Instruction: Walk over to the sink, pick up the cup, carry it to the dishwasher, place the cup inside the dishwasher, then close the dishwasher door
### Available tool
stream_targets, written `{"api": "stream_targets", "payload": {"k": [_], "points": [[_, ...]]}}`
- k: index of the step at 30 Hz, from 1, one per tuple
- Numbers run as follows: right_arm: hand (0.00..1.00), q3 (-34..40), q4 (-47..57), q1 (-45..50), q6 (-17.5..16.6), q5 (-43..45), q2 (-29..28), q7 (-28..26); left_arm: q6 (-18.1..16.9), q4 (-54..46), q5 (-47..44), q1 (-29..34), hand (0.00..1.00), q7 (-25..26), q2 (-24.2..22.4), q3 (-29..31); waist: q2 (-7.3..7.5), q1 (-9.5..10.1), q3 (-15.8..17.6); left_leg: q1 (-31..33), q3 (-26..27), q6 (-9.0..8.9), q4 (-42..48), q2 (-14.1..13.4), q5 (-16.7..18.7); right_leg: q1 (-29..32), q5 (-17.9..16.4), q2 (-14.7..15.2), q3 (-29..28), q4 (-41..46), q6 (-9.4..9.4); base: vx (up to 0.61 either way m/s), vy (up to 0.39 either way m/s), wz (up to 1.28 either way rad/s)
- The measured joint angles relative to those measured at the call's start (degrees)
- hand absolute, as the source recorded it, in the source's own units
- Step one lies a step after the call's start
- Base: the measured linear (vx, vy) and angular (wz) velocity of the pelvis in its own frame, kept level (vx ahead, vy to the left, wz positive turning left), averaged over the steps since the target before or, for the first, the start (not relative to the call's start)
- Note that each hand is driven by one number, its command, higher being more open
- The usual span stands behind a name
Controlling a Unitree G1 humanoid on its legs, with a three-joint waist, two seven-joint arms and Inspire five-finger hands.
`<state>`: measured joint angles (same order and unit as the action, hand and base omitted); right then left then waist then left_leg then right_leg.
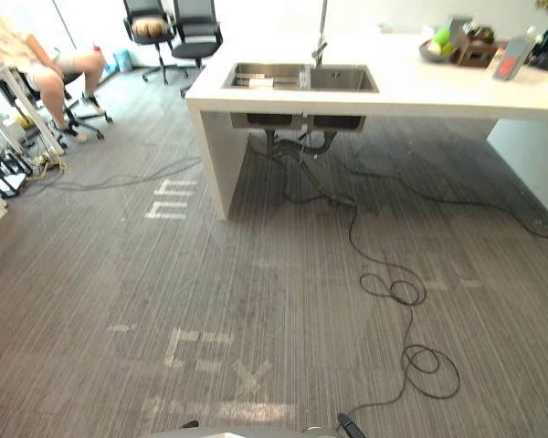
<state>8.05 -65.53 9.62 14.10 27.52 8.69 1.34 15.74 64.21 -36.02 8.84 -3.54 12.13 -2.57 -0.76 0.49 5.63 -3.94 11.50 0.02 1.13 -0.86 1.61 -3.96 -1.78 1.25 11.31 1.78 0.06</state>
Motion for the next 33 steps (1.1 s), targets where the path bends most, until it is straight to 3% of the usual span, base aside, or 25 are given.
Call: {"api": "stream_targets", "payload": {"k": [1,6,10,14,20,26,29,33], "points": [[1.0,1.34,-0.23,-0.93,-1.88,-0.05,0.02,0.11,-0.52,-0.07,0.06,-1.35,1.0,0.0,0.2,-0.04,-0.11,-0.06,0.47,-1.33,-0.1,-0.47,-1.21,0.23,-0.33,-1.43,0.34,-0.01,0.33,-1.29,0.22,0.06,0.003,0.06],[1.0,-0.29,1.91,-4.75,-3.4,-0.17,-0.68,-0.65,-0.26,-2.17,0.09,-5.28,1.0,-2.17,-0.75,-1.86,0.06,-0.32,1.1,-3.13,-1.45,-1.92,-3.5,0.59,-1.22,-3.4,0.29,0.06,2.24,-2.65,0.44,0.01,-0.015,0.16],[1.0,-2.09,3.67,-8.04,-4.32,-0.46,-1.7,-0.92,-0.84,-3.62,1.41,-6.63,1.0,-0.4,-1.31,-3.86,0.07,-0.32,1.95,-3.57,-1.98,-2.74,-5.25,0.61,-2.21,-3.4,0.1,0.03,3.09,-2.75,0.73,-0.02,-0.035,0.11],[1.0,-2.82,5.03,-9.53,-6.16,-2.46,-2.36,-1.14,-3.4,-5.27,1.24,-6.64,1.0,4.83,-2.14,-4.04,0.35,-0.06,2.52,-4.66,-2.48,-2.72,-5.97,0.79,-2.42,-4.6,-0.48,0.22,4.12,-2.73,1.63,0.0,-0.014,0.12],[1.0,-4.37,5.32,-9.92,-7.75,-7.66,-3.06,-1.3,-11.27,-6.59,7.49,-6.66,1.0,15.49,-4.62,-4.01,0.35,0.01,2.89,-4.86,-1.74,-2.73,-5.98,1.05,-2.42,-5.08,-1.01,0.62,4.76,-2.55,2.46,-0.01,0.002,0.06],[1.0,-6.2,5.27,-9.78,-12.01,-8.76,-3.21,0.08,-15.11,-7.92,11.73,-6.34,1.0,19.47,-5.94,-3.74,0.33,0.03,2.94,-5.72,-1.32,-2.73,-5.99,1.03,-2.41,-5.76,-1.71,0.81,4.87,-1.61,3.55,-0.02,-0.002,0.02],[1.0,-6.23,5.35,-9.56,-13.57,-8.68,-3.45,0.96,-14.91,-8.38,13.0,-6.22,1.0,19.07,-6.12,-3.56,0.33,0.05,2.94,-6.12,-1.08,-2.73,-5.99,1.03,-2.41,-5.96,-1.73,0.86,4.76,-1.24,3.57,-0.04,-0.001,-0.02],[1.0,-6.22,5.35,-8.49,-13.61,-8.6,-3.51,0.81,-10.93,-8.37,13.42,-5.53,1.0,16.24,-5.53,-3.47,0.32,0.08,2.94,-6.75,0.25,-2.69,-6.03,1.0,-2.38,-5.99,-1.67,0.94,3.86,-0.69,3.46,-0.05,0.005,-0.11]]}}
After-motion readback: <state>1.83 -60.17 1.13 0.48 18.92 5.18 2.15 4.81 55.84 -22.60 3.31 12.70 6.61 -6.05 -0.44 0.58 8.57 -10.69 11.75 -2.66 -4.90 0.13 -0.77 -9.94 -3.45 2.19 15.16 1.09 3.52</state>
